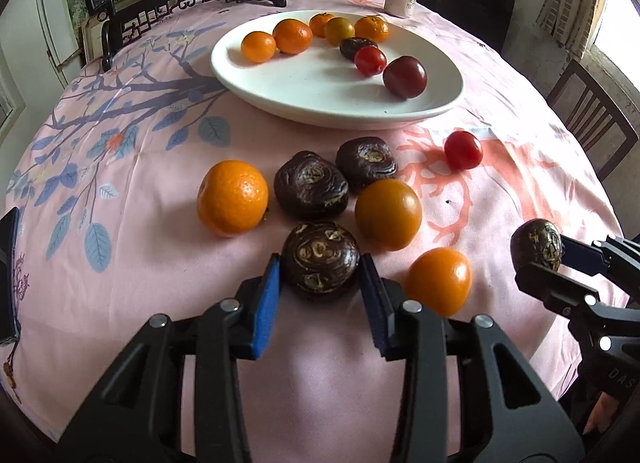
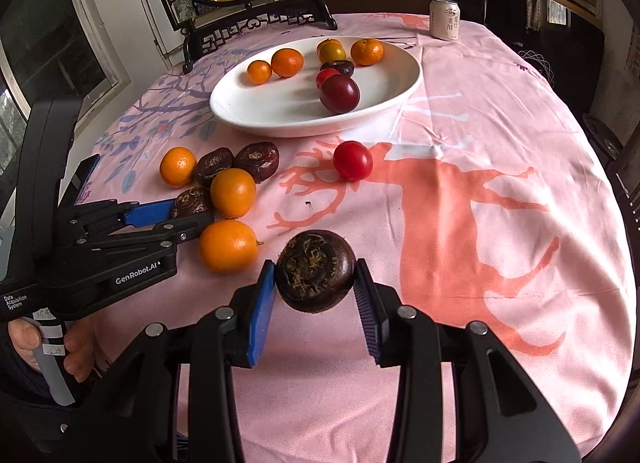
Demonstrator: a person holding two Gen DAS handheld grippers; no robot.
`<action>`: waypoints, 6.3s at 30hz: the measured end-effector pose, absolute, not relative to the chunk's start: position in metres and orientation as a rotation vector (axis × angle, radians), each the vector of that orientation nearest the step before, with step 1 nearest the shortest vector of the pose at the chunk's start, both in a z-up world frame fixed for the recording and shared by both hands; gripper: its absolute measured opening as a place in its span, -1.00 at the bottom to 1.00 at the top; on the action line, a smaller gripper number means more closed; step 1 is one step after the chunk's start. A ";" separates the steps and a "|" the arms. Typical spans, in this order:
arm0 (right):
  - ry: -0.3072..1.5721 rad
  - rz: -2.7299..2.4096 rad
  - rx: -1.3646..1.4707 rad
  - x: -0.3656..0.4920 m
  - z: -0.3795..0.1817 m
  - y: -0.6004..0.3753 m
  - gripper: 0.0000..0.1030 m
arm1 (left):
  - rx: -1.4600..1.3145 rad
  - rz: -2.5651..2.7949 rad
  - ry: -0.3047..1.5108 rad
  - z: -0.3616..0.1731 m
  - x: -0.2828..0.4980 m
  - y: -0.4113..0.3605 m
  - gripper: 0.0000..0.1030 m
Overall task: Organize fruits
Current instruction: 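Carry both brown fruits over the plate and open both tools to release, then grasp a red plum with the right tool while the left tool grasps a mandarin, then place the red plum and mandarin on the plate, opening both tools, then grasp a mandarin with the right tool while the left tool grasps a brown fruit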
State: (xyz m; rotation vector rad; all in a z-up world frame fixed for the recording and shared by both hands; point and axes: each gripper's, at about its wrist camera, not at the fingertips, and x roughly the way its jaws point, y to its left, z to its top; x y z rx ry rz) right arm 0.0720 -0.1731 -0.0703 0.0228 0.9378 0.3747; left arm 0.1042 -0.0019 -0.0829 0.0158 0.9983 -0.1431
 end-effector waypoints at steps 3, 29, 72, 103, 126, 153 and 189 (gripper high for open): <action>0.931 0.382 0.028 0.072 -0.068 -0.171 -0.23 | -0.031 -0.152 0.996 -0.080 0.101 0.006 -0.24; 0.841 0.379 -0.035 0.159 -0.007 -0.161 -0.23 | -0.025 -0.150 0.912 0.008 0.190 0.008 -0.24; 0.820 0.276 -0.087 0.120 -0.007 -0.169 0.17 | -0.096 -0.059 0.825 -0.005 0.110 0.062 0.64; 0.911 0.316 0.008 0.134 -0.055 -0.160 -0.44 | -0.060 -0.097 0.992 -0.065 0.120 0.058 0.64; 0.924 0.338 0.010 0.117 -0.058 -0.157 -0.44 | -0.100 -0.132 1.012 -0.077 0.148 0.049 -0.22; 0.861 0.393 -0.058 0.149 -0.018 -0.142 -0.43 | -0.074 -0.234 0.929 0.008 0.180 0.027 -0.22; 0.823 0.416 0.007 0.121 -0.013 -0.162 0.12 | -0.052 -0.082 0.859 -0.010 0.147 0.041 0.51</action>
